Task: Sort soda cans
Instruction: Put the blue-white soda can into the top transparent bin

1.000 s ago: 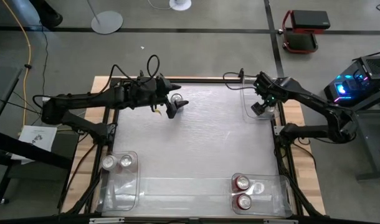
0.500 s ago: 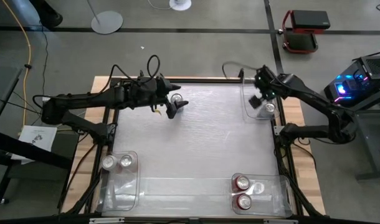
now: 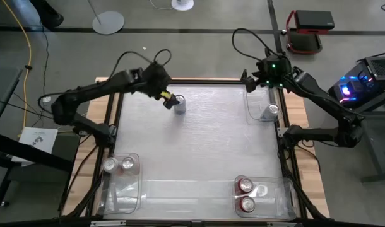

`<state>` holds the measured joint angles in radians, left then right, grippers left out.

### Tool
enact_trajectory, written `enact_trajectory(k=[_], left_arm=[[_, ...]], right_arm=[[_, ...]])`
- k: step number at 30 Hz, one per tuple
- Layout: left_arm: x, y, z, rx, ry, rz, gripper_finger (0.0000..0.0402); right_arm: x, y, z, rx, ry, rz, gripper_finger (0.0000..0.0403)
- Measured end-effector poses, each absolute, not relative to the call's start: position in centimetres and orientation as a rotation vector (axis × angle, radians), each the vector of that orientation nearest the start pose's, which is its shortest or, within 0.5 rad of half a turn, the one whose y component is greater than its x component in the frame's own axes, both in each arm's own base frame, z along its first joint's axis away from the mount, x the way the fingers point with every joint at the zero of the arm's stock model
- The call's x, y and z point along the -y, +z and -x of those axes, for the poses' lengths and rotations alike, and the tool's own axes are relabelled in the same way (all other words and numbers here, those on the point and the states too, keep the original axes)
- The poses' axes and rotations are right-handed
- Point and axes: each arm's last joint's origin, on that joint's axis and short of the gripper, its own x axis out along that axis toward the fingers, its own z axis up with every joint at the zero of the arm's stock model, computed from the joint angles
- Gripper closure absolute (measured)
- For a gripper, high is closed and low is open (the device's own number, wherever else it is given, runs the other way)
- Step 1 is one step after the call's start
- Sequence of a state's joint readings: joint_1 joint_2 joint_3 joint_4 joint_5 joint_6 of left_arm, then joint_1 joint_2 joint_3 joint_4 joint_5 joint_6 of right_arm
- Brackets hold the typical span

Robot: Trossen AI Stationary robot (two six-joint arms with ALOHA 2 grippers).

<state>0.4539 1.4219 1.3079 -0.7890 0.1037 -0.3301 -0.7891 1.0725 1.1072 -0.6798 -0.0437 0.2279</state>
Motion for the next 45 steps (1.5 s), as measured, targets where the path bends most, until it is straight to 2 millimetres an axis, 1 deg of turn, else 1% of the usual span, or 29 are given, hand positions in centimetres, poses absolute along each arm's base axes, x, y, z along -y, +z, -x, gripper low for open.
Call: enact_trajectory(k=[3, 6, 9, 12, 15, 19, 26, 29, 33, 36, 38, 39, 41, 45], left_arm=[[-14.4, 31.0, -27.1, -0.941, 0.477, 0.546, 0.0036], [-15.7, 29.5, -28.4, -1.059, 0.451, 0.505, 0.0036], [-16.4, 28.0, -29.8, -1.172, 0.434, 0.443, 0.0036], [-16.8, 26.8, -31.1, -1.254, 0.465, 0.382, 0.0036], [-17.1, 26.1, -31.9, -1.271, 0.484, 0.357, 0.0036], [-17.4, 24.5, -32.5, -1.316, 0.478, 0.356, 0.0036], [-18.1, 22.2, -33.8, -1.334, 0.455, 0.327, 0.0036], [-18.2, 21.7, -34.0, -1.342, 0.453, 0.327, 0.0039], [-18.0, 21.4, -34.2, -1.346, 0.451, 0.321, 0.0059], [-17.7, 21.5, -34.4, -1.344, 0.449, 0.319, 0.0090], [-17.1, 21.7, -34.6, -1.344, 0.438, 0.308, 0.0110], [-16.6, 21.9, -34.7, -1.346, 0.430, 0.297, 0.0118], [-15.2, 22.7, -35.4, -1.340, 0.398, 0.271, 0.0118], [-11.5, 25.6, -37.7, -1.263, 0.331, 0.235, 0.0118]], right_arm=[[15.0, 34.5, -15.2, -0.525, -0.778, -0.482, 0.0050], [15.0, 34.5, -15.2, -0.527, -0.749, -0.489, 0.0050], [14.8, 34.4, -15.3, -0.544, -0.729, -0.482, 0.0050], [14.4, 34.3, -15.4, -0.572, -0.711, -0.471, 0.0050], [14.1, 34.1, -15.5, -0.606, -0.687, -0.456, 0.0050], [13.7, 33.9, -15.6, -0.639, -0.662, -0.439, 0.0050], [13.6, 33.9, -15.6, -0.647, -0.653, -0.422, 0.0050], [13.4, 34.1, -15.4, -0.645, -0.653, -0.421, 0.0050], [12.8, 34.6, -14.7, -0.623, -0.656, -0.417, 0.0050], [11.9, 35.4, -13.7, -0.575, -0.668, -0.438, 0.0050], [11.2, 36.0, -12.8, -0.561, -0.674, -0.450, 0.0050], [10.7, 36.4, -12.4, -0.554, -0.677, -0.457, 0.0050], [9.8, 37.4, -11.3, -0.551, -0.681, -0.462, 0.0050], [8.0, 39.3, -9.3, -0.573, -0.669, -0.477, 0.0050]])
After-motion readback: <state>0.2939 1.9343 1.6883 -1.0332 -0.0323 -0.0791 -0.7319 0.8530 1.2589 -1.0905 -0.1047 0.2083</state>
